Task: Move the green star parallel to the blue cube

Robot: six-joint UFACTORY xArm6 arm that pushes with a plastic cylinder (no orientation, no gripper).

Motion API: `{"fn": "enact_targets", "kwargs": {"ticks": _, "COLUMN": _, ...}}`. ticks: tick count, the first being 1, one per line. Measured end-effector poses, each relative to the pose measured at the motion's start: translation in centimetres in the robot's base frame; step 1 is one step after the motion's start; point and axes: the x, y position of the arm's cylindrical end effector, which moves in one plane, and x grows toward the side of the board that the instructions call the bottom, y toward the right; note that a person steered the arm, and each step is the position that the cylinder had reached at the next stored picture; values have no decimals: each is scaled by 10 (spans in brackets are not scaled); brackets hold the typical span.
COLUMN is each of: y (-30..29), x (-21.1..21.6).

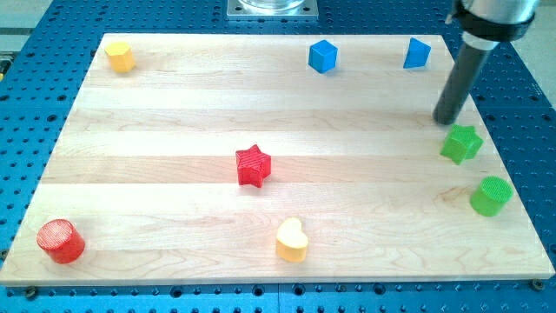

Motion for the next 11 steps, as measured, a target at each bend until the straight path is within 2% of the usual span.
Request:
{"fn": "enact_targets", "kwargs": {"ticks": 2, "y": 46, "x": 0}}
{"fn": "enact_targets", "kwargs": {"ticks": 3, "y": 46, "x": 23}}
{"fn": "enact_targets", "kwargs": {"ticks": 5, "y": -5, "x": 67}}
{"fn": "enact_targets", "kwargs": {"ticks": 7, "y": -54, "x": 72}}
{"fn": "enact_targets", "kwargs": {"ticks": 11, "y": -163, "x": 141}}
